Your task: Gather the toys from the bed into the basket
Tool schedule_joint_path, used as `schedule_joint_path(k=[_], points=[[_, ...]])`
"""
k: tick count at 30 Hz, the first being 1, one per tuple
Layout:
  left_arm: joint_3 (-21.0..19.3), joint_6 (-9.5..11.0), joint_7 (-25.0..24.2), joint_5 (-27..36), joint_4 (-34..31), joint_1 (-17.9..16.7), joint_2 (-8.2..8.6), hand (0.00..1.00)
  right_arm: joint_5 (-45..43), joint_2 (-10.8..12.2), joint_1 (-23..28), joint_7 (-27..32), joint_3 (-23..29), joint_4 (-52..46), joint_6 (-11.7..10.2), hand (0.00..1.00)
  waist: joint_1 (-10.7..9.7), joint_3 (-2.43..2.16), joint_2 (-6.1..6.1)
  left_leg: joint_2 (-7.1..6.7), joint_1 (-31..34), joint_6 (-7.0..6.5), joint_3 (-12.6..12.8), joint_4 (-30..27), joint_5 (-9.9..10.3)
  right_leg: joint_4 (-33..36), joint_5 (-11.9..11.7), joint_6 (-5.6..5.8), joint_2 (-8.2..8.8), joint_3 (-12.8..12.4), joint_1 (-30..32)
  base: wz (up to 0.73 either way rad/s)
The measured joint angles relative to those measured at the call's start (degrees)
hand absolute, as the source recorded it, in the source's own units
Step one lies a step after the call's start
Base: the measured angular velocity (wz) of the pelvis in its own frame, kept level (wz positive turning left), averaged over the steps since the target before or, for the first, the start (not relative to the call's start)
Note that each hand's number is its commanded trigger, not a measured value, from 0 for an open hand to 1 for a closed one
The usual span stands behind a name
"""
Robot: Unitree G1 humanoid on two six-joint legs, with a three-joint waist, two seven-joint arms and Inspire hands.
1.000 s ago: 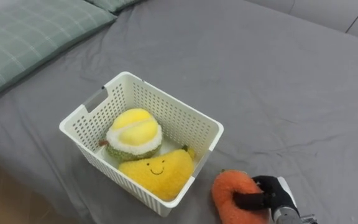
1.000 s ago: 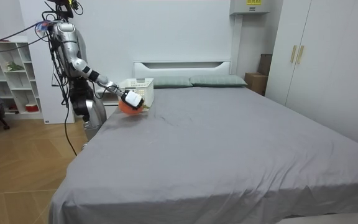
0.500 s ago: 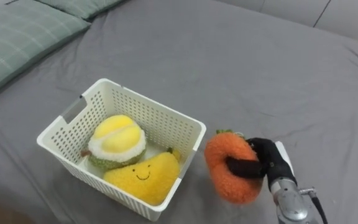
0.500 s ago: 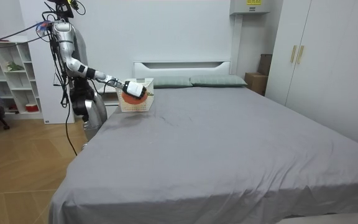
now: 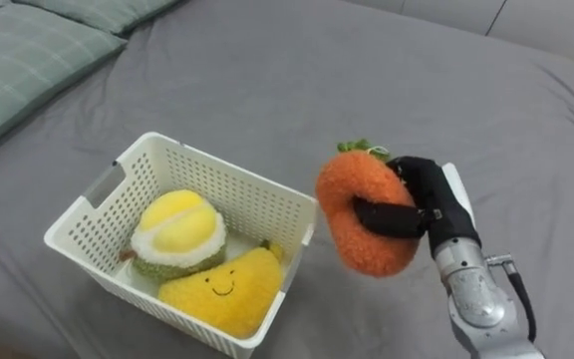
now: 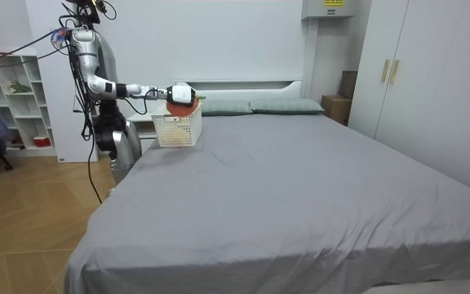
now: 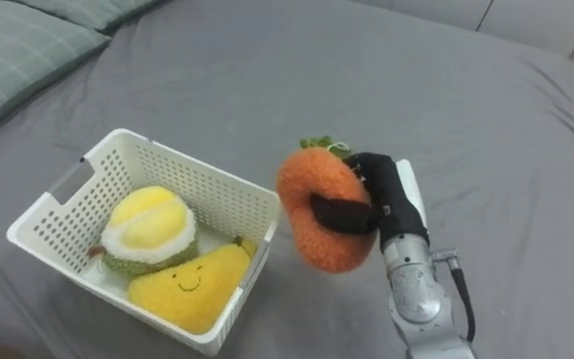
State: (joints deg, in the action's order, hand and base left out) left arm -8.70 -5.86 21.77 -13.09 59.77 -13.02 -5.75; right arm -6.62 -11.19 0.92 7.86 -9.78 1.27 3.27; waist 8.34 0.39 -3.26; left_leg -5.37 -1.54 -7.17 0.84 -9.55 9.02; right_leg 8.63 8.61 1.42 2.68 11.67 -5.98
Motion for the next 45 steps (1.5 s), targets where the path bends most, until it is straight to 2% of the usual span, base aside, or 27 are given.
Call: schedule_joint_path(k=[4, 10, 15, 18, 24, 29, 30, 32, 33, 34, 35, 41, 45], points=[[0.0, -0.1, -0.7, -0.1, 1.3, 0.0, -0.05, 0.0, -1.2, 0.1, -2.5, -1.3, -0.2, -2.3, 0.6, 1.0, 0.6, -0.06, -0.09, 0.01, 0.7, 0.0, 0.0, -0.1, 0.0, 0.0, 0.0, 0.0, -0.01, -0.2, 0.6, 0.0], [-0.1, -0.4, -1.2, -0.1, 1.7, 1.0, -0.15, 0.0, -2.7, 0.1, -6.2, -2.4, -1.1, -6.1, 0.7, 1.0, 3.0, -0.3, -0.46, 0.03, 0.9, 0.01, 0.0, -0.3, 0.0, 0.0, 0.0, 0.0, 0.05, 0.1, 1.0, 0.0], [0.0, -0.5, -2.0, -0.2, 1.5, 1.6, -0.33, 0.0, -4.8, 0.1, -9.1, -2.7, -3.5, -9.4, 1.2, 1.0, 3.3, -0.28, -1.22, -0.02, 1.1, 0.01, -0.6, -0.3, 0.0, 0.0, 0.0, 0.01, 0.1, 1.3, 1.0, 0.07], [0.3, -1.1, -2.3, -1.2, 1.4, 2.0, -0.58, 0.0, -5.4, 0.1, -10.6, -2.8, -5.0, -9.5, 2.2, 1.0, 4.2, -0.04, -2.02, -0.03, 1.1, 0.01, -0.7, -0.3, 0.0, -0.1, 0.0, 0.01, 0.09, 1.3, 1.0, 0.01], [1.5, -1.6, -2.2, -1.2, 1.7, 2.5, -0.65, 0.0, -6.7, 2.3, -11.3, -6.1, -9.3, -9.7, 4.2, 1.0, 5.2, -0.13, -2.37, -0.2, 1.3, -0.02, -1.5, -0.7, 0.0, 0.0, 0.0, 0.03, 0.2, 1.8, 0.8, 0.06], [1.5, -2.9, -2.3, -1.4, 2.1, 3.2, -0.61, 0.0, -11.3, 2.8, -13.5, -9.5, -9.9, -9.7, 4.4, 1.0, 7.4, -0.1, -2.33, -0.2, 1.4, -0.01, -1.6, -0.5, 0.0, 0.0, 0.0, 0.03, 0.17, 1.8, 0.8, 0.01], [1.5, -3.0, -2.3, -1.6, 2.1, 3.3, -0.6, 0.0, -11.4, 2.8, -13.6, -9.7, -9.9, -9.7, 4.4, 0.78, 7.7, -0.1, -2.33, -0.2, 1.5, -0.01, -1.6, -0.5, 0.0, 0.0, 0.0, 0.03, 0.17, 1.7, 0.8, 0.0], [1.5, -3.3, -2.4, -1.6, 2.1, 3.3, -0.6, 0.0, -12.0, 3.0, -14.1, -10.6, -10.4, -9.7, 4.8, 0.53, 8.1, -0.1, -2.34, -0.22, 1.7, -0.01, -1.8, -0.5, 0.0, 0.0, 0.0, 0.03, 0.15, 1.8, 0.8, 0.03], [1.5, -3.5, -2.5, -1.6, 2.1, 3.4, -0.6, 0.0, -12.1, 3.0, -14.2, -10.6, -10.7, -9.7, 5.1, 0.46, 8.2, -0.11, -2.35, -0.22, 1.8, -0.01, -1.8, -0.5, 0.0, 0.0, 0.0, 0.03, 0.14, 1.8, 0.9, 0.04], [1.4, -3.7, -2.8, -1.7, 2.1, 3.4, -0.58, 0.0, -12.4, 3.0, -14.3, -10.7, -11.2, -9.7, 5.4, 0.25, 8.4, -0.1, -2.35, -0.23, 1.9, -0.01, -1.9, -0.5, 0.0, -0.1, 0.0, 0.03, 0.14, 1.9, 0.9, 0.0], [1.4, -3.9, -3.0, -1.8, 2.1, 3.5, -0.57, 0.0, -12.4, 2.9, -14.3, -10.7, -11.6, -9.6, 5.7, 0.0, 8.8, -0.08, -2.36, -0.24, 1.8, -0.01, -1.9, -0.5, 0.0, -0.1, 0.0, 0.03, 0.16, 1.9, 1.0, 0.0], [1.3, -4.0, -3.5, -2.8, 2.1, 3.9, -0.61, 0.0, -12.5, 2.7, -14.3, -11.2, -12.1, -8.5, 6.5, 0.0, 9.9, 0.49, -2.67, -0.36, 2.2, -0.01, -2.5, -0.5, 0.0, -0.3, 0.0, 0.03, 0.18, 2.6, 1.0, 0.03], [0.9, -4.0, -3.6, -2.8, 2.0, 4.0, -0.57, 0.0, -12.9, 2.7, -14.3, -11.2, -13.5, -7.0, 6.6, 0.0, 10.0, 0.5, -2.85, -0.44, 2.6, 0.0, -2.8, -1.1, -0.1, -0.9, -0.1, 0.11, 0.11, 2.8, 0.9, 0.07]])
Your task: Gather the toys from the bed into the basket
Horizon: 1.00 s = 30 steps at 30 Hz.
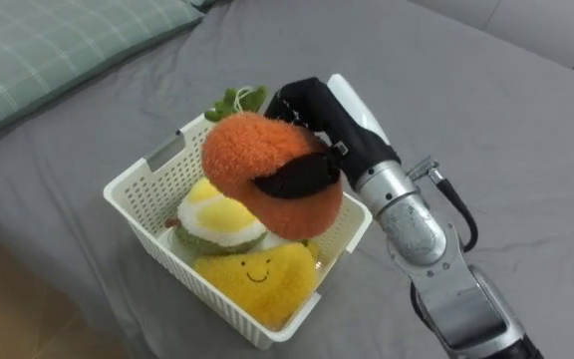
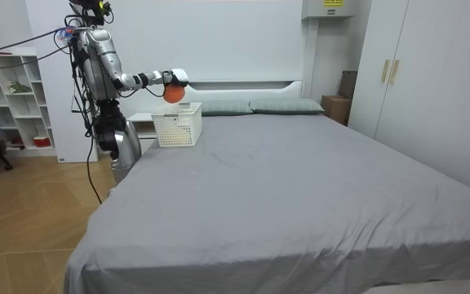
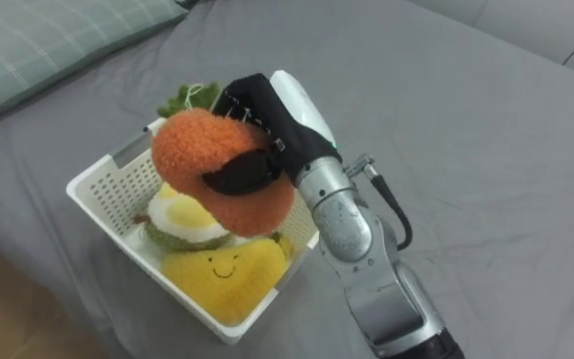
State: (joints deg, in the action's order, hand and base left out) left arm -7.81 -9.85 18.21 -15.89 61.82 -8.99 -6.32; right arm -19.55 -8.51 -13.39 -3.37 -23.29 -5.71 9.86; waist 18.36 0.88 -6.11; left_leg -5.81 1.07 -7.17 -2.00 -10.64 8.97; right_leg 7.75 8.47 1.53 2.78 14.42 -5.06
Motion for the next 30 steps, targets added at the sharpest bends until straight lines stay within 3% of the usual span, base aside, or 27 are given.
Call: schedule_joint_path(k=[6, 18, 24, 30], points=[[-0.4, 0.3, 0.0, 0.1, -0.1, 0.3, 0.01, 0.0, -0.7, -0.3, 0.1, 0.4, -0.3, 1.5, 0.3, 0.0, 0.1, 0.37, -0.18, -0.09, 0.5, 0.0, -0.4, -0.3, 0.0, 0.0, 0.0, 0.02, 0.09, 0.7, 0.1, 0.04], [-0.2, 0.8, 1.6, 0.1, -1.3, 0.4, 0.03, 0.0, -1.6, -0.3, 0.2, 1.6, -0.2, 3.6, 0.3, 0.0, -1.0, 0.3, -0.28, -0.1, 0.9, -0.01, -0.6, -1.0, 0.0, 0.1, -0.1, 0.07, 0.15, 1.4, 0.2, 0.01], [-0.3, 1.1, 2.5, 0.2, -2.1, 0.5, 0.03, 0.0, -1.6, -0.4, 0.2, 3.0, 0.0, 3.6, 0.2, 0.0, -1.0, 0.19, -0.22, -0.1, 0.9, -0.02, -0.7, -1.1, 0.0, 0.1, -0.1, 0.07, 0.17, 1.4, 0.1, 0.0], [-1.6, 1.1, 3.8, 0.5, -2.2, 0.7, 0.01, 0.0, -1.1, -0.5, 0.2, 4.3, 1.2, 3.9, 0.1, 0.0, -1.1, -0.2, 0.48, -0.14, 0.6, -0.02, -0.9, -1.1, 0.0, 0.1, -0.1, 0.07, 0.16, 1.4, -0.2, 0.01]])
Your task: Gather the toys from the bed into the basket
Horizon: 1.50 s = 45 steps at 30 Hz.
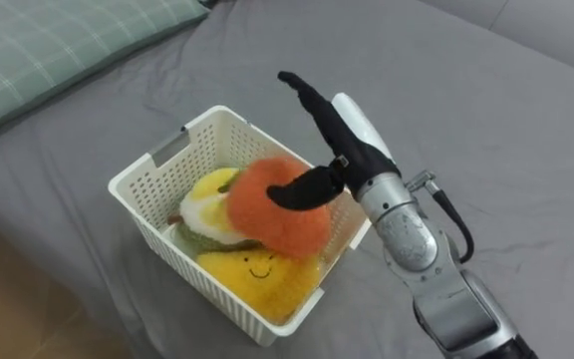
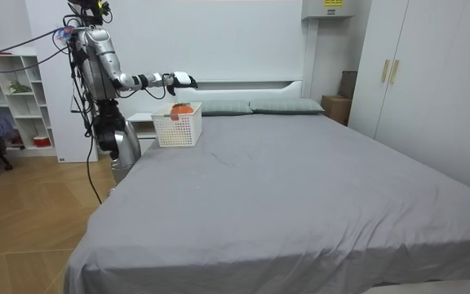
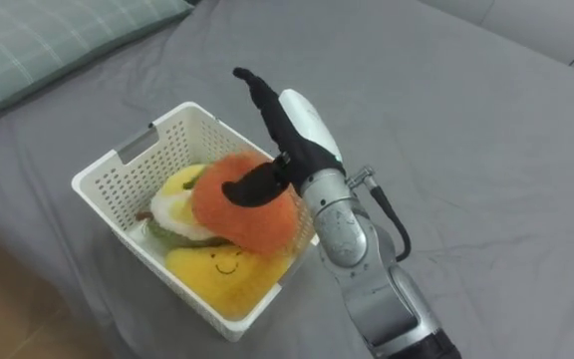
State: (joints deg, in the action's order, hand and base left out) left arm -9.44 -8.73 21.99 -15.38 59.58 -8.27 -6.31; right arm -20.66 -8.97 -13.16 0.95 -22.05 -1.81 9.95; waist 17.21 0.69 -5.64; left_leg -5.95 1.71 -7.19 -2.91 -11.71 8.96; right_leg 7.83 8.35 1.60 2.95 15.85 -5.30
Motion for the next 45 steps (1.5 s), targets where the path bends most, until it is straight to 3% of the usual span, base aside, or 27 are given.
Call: schedule_joint_path(k=[12, 15, 21, 23, 26, 28, 30, 35, 38, 45], points=[[0.1, 0.1, 0.0, 0.1, -1.5, 0.1, 0.26, 0.0, 2.6, 0.0, -0.3, 1.0, 5.2, 3.3, -0.4, 0.0, -0.4, 0.12, 0.88, -0.13, -0.6, -0.03, 0.0, 0.0, 0.0, 0.0, 0.0, 0.01, 0.37, -0.4, -0.6, 0.0], [0.1, 0.0, -0.1, 0.1, -1.5, 0.1, 0.4, 0.0, 2.5, 0.0, -0.3, 1.0, 5.6, 3.3, -0.5, 0.0, -0.5, 0.24, 1.1, 0.12, -1.1, -0.07, 1.2, 0.2, 0.0, 0.0, 0.0, 0.01, 0.33, -1.5, -0.5, -0.15], [0.1, 0.0, -1.9, 0.0, -1.6, 0.2, 0.58, 0.0, 2.6, 0.0, -0.3, 1.0, 8.8, 2.0, -0.5, 0.0, -3.5, 0.1, 1.1, 0.19, -1.1, -0.09, 1.6, 0.5, 0.0, 0.2, 0.0, 0.02, 0.36, -1.7, -0.2, -0.04], [0.1, 0.2, -2.4, 0.2, -1.8, 0.2, 0.61, 0.0, 2.9, -0.2, -0.1, 1.6, 10.9, 1.6, -1.9, 0.0, -5.7, 0.04, 1.18, 0.26, -1.3, -0.15, 1.8, 0.5, 0.0, 0.2, 0.0, 0.02, 0.42, -1.6, -0.4, 0.0], [0.1, 0.7, -2.5, 0.2, -1.4, 0.0, 0.31, 0.0, 3.7, -1.0, 0.4, 3.6, 13.4, 1.0, -1.9, 0.0, -7.4, -0.12, 1.5, 0.33, -2.0, -0.25, 2.8, 1.0, 0.0, 0.2, 0.0, 0.09, 0.52, -1.9, -0.5, -0.16], [-0.2, 1.2, -2.5, 0.2, -0.2, 0.0, 0.1, 0.0, 5.0, -1.9, 1.5, 4.6, 15.2, 0.6, -2.0, 0.0, -8.2, -0.53, 1.66, 0.39, -2.5, -0.27, 3.2, 1.5, 0.0, 0.4, 0.0, 0.11, 0.53, -2.3, -0.6, -0.19], [-1.1, 1.8, -2.5, 0.1, 0.1, -0.2, 0.11, 0.0, 6.8, -2.5, 2.0, 5.3, 17.2, 0.4, -2.0, 0.0, -9.0, -0.65, 1.68, 0.55, -3.2, -0.29, 4.3, 1.9, 0.0, 0.6, 0.0, 0.14, 0.44, -3.3, -0.6, -0.22], [-1.5, 2.7, -2.3, 0.2, 0.3, -2.2, -0.08, 0.0, 11.7, -2.6, 7.2, 9.7, 22.6, -0.9, -4.9, 0.0, -12.2, -0.65, 1.94, 0.74, -4.6, -0.43, 5.0, 2.2, 0.1, 0.8, 0.0, 0.14, 0.36, -3.9, -1.5, -0.08], [-1.5, 3.0, -2.3, 0.2, 0.2, -3.0, 0.05, 0.0, 11.9, -2.6, 10.0, 10.1, 25.0, -0.9, -5.2, 0.0, -13.7, -0.76, 1.92, 0.76, -4.2, -0.44, 5.3, 2.2, 0.2, 0.9, 0.0, 0.15, 0.22, -4.5, -1.1, -0.08], [-1.9, 4.1, -2.3, 0.2, -0.1, -3.8, -0.02, 0.0, 14.9, -3.2, 12.2, 10.6, 30.8, -0.9, -5.4, 0.0, -15.5, -1.14, 2.13, 1.15, -4.2, -0.29, 6.3, 2.1, 0.3, 1.0, -0.1, 0.02, -0.03, -5.6, -0.5, -0.08]])
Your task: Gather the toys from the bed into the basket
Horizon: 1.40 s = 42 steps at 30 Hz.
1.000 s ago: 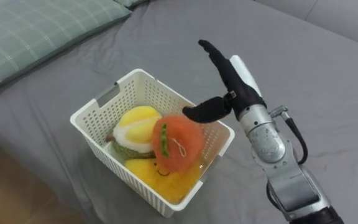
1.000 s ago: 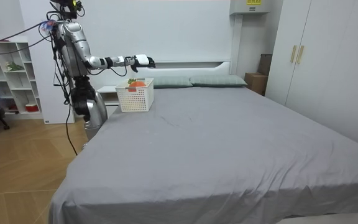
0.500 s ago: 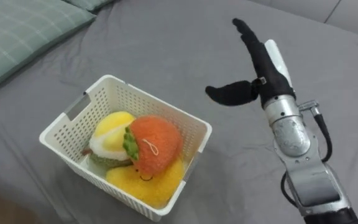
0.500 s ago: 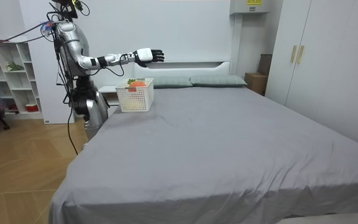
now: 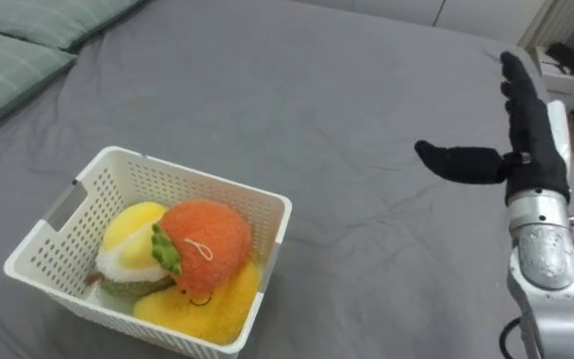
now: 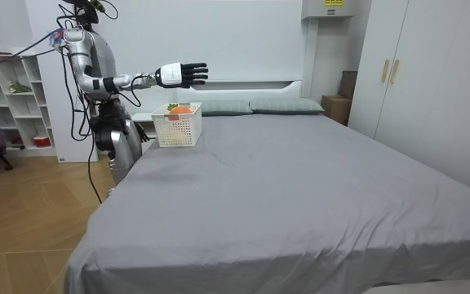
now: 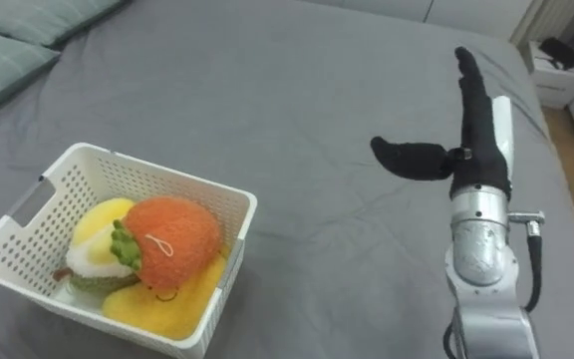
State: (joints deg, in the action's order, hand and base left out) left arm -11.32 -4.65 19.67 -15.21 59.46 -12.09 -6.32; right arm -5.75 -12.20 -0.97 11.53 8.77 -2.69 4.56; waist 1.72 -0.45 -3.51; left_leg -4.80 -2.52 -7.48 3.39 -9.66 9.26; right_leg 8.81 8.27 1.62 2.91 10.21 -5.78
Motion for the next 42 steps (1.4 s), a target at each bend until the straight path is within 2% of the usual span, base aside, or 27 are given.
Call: schedule_joint_path(k=[1, 4, 8, 11, 16, 19, 24, 26, 30, 33, 35, 37, 42], points=[[0.0, 0.0, 0.0, 0.0, 0.0, 0.0, -0.04, 0.0, 1.0, -0.5, 0.7, 0.5, 0.3, 0.0, -0.2, 0.0, -0.1, 0.03, 0.1, 0.09, -0.2, 0.04, 0.3, 0.0, 0.0, -0.1, 0.0, -0.01, -0.15, -0.8, 0.0, -0.1], [0.1, 0.1, -0.1, 0.0, -0.4, 0.0, -0.06, 0.0, 2.8, -0.5, 2.9, 1.6, 1.9, 0.0, -1.3, 0.0, -1.2, 0.01, 0.51, 0.1, -0.1, 0.06, 0.5, 0.1, 0.0, -0.1, 0.0, -0.02, -0.46, -1.0, -0.2, -0.04], [0.1, 0.4, -0.1, 0.0, -0.4, 0.0, -0.18, 0.0, 4.5, -0.5, 6.0, 3.6, 2.1, 0.1, -1.5, 0.0, -1.9, -0.06, 1.37, 0.16, -0.4, 0.08, 1.2, 0.4, 0.1, -0.1, 0.0, -0.01, -0.59, -2.2, 0.0, -0.11], [0.1, 0.8, -0.1, 0.1, -0.4, -0.2, -0.19, 0.0, 5.7, -0.5, 8.9, 4.9, 2.2, 0.5, -1.5, 0.0, -3.0, -0.05, 1.38, 0.2, -0.5, 0.1, 1.3, 0.7, 0.1, -0.1, 0.0, -0.01, -0.6, -2.2, 0.1, -0.01], [-0.5, 0.8, -0.2, 1.0, -0.3, -0.2, -0.19, 0.0, 5.8, -0.5, 9.9, 7.7, 2.4, 4.2, -1.4, 0.0, -3.1, 0.04, 1.22, 0.39, -0.5, 0.16, 2.8, 1.0, 0.3, 0.1, 0.0, -0.02, -0.87, -4.0, 0.8, -0.17], [-0.6, 0.7, -0.2, 1.3, -0.3, -0.3, -0.17, 0.0, 8.7, -0.5, 11.8, 8.4, 3.4, 5.3, -1.6, 0.0, -3.8, 0.12, 1.19, 0.46, -0.4, 0.17, 2.8, 1.0, 0.6, 0.0, 0.0, 0.01, -0.92, -4.0, 0.9, -0.03], [-1.9, 0.7, -0.1, 1.3, -0.3, -0.4, -0.13, 0.0, 12.4, -0.3, 11.8, 9.4, 6.5, 17.1, -2.0, 0.0, -4.0, 0.31, 0.38, 0.57, -1.0, 0.18, 3.0, 1.1, 0.7, 0.0, 0.0, 0.01, -1.03, -4.2, 0.9, -0.02], [-1.9, 0.4, 0.0, 1.3, -0.6, -0.5, -0.15, 0.0, 14.1, -0.2, 12.0, 10.5, 6.6, 20.1, -2.0, 0.0, -4.0, 0.39, 0.51, 0.84, -1.0, 0.19, 4.4, 1.4, 0.7, 0.0, 0.0, 0.0, -1.25, -5.3, 1.1, -0.21], [-1.9, 0.4, 0.0, 2.7, -0.7, -0.6, -0.2, 0.0, 20.8, 0.4, 12.2, 11.7, 6.7, 27.5, -2.2, 0.0, -4.8, 0.35, 0.48, 1.06, -1.1, 0.36, 4.4, 1.4, 1.2, -0.1, -0.1, -0.05, -1.49, -5.2, 0.8, -0.03], [-2.3, 0.5, 0.1, 3.7, -0.8, -1.1, -0.19, 0.0, 26.9, 1.3, 12.5, 11.7, 9.3, 34.4, -2.4, 0.0, -5.0, 0.3, 0.62, 1.13, -1.3, 0.39, 4.4, 1.4, 1.3, -0.2, -0.1, -0.05, -1.49, -5.3, 0.8, 0.0], [-3.4, 0.6, 0.2, 3.7, -0.7, -1.4, -0.17, 0.0, 30.4, 1.7, 13.1, 11.5, 9.8, 42.5, -3.4, 0.0, -4.9, 0.3, 0.36, 1.18, -1.4, 0.4, 4.3, 1.5, 1.3, -0.2, 0.0, -0.06, -1.44, -5.3, 0.7, 0.0], [-4.3, 0.8, 0.2, 3.7, -0.7, -1.5, -0.19, 0.0, 32.2, 2.6, 13.9, 11.4, 11.3, 47.3, -3.4, 0.0, -4.9, 0.28, 0.33, 1.17, -1.4, 0.43, 4.3, 1.5, 1.3, -0.2, 0.0, -0.07, -1.52, -5.3, 0.6, 0.0], [-4.3, 0.9, -0.2, 3.8, -0.3, -2.0, -0.45, 0.0, 34.6, 3.1, 15.7, 10.1, 11.3, 59.1, -3.4, 0.0, -5.0, 0.29, 0.68, 1.23, -1.4, 0.48, 4.4, 1.1, 2.0, 0.0, 0.0, -0.11, -1.61, -5.4, 0.6, -0.05]])
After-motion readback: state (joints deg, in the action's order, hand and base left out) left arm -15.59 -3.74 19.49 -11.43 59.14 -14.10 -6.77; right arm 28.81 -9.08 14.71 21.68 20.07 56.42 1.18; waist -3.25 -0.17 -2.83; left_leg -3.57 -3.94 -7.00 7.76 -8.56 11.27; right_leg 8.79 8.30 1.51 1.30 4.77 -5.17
